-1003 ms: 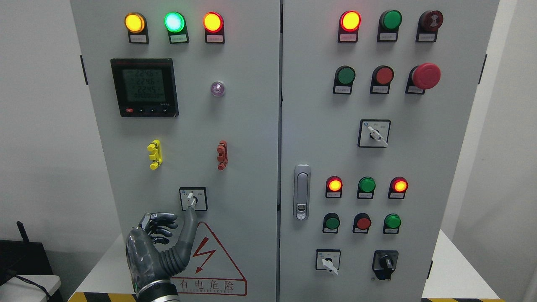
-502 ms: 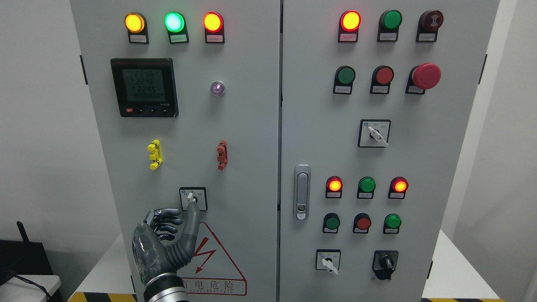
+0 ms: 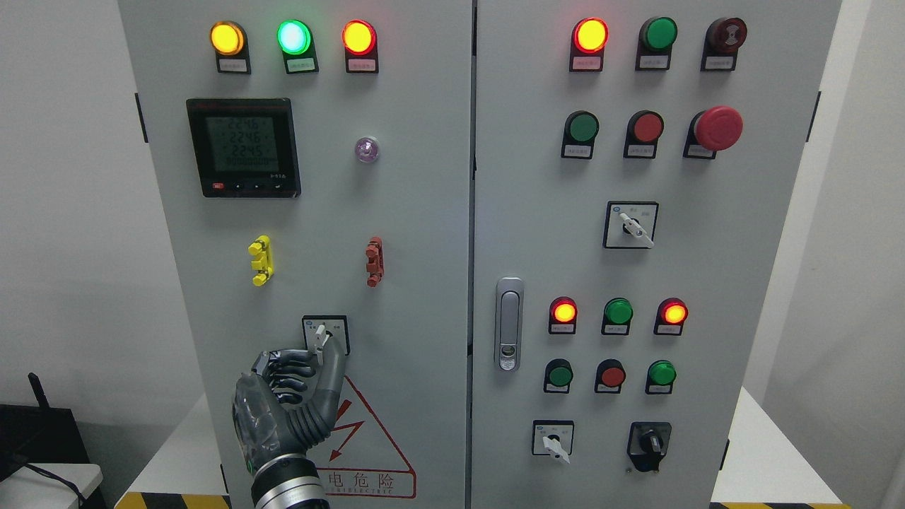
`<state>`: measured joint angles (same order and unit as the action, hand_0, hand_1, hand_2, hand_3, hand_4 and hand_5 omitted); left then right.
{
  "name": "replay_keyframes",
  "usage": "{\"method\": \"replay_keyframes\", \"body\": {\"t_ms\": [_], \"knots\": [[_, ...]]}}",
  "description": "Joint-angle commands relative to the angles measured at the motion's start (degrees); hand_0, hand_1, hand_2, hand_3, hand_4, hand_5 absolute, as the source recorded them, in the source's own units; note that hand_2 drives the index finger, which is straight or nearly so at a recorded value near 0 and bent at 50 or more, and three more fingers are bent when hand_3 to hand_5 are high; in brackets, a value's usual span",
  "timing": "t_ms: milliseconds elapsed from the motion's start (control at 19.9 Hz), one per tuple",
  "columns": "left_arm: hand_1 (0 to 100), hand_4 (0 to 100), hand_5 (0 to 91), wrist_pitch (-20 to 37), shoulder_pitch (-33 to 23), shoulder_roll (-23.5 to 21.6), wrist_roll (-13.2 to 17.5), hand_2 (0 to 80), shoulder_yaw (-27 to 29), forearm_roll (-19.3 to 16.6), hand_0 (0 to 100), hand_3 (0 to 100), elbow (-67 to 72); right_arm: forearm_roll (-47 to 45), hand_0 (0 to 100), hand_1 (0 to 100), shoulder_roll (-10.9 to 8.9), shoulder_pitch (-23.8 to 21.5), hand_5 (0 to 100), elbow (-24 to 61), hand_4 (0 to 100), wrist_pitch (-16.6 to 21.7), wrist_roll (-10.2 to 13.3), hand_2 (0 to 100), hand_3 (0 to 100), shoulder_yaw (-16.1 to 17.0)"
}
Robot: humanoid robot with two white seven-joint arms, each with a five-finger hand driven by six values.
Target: Turn on light switch 1
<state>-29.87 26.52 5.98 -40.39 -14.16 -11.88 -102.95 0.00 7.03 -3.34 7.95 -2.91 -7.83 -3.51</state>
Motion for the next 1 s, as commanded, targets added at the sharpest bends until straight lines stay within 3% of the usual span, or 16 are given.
{"method": "replay_keyframes", "body": {"t_ms": [0, 953], "knots": [[52, 75, 63.4, -0.89, 0.72, 0.08, 0.05, 54.6, -0.69, 0.19, 14, 71, 0.65, -1.05, 12, 39, 0.00, 0.00, 0, -0.04, 0, 0.01, 0.01, 0, 0, 0.00], [45, 76, 64.3, -2.39, 1.16, 0.08, -0.04, 56.5, -0.69, 0.19, 20, 72, 0.56, -1.05, 12, 39, 0.00, 0.00, 0, -0.04, 0, 0.01, 0.01, 0, 0, 0.00]]}}
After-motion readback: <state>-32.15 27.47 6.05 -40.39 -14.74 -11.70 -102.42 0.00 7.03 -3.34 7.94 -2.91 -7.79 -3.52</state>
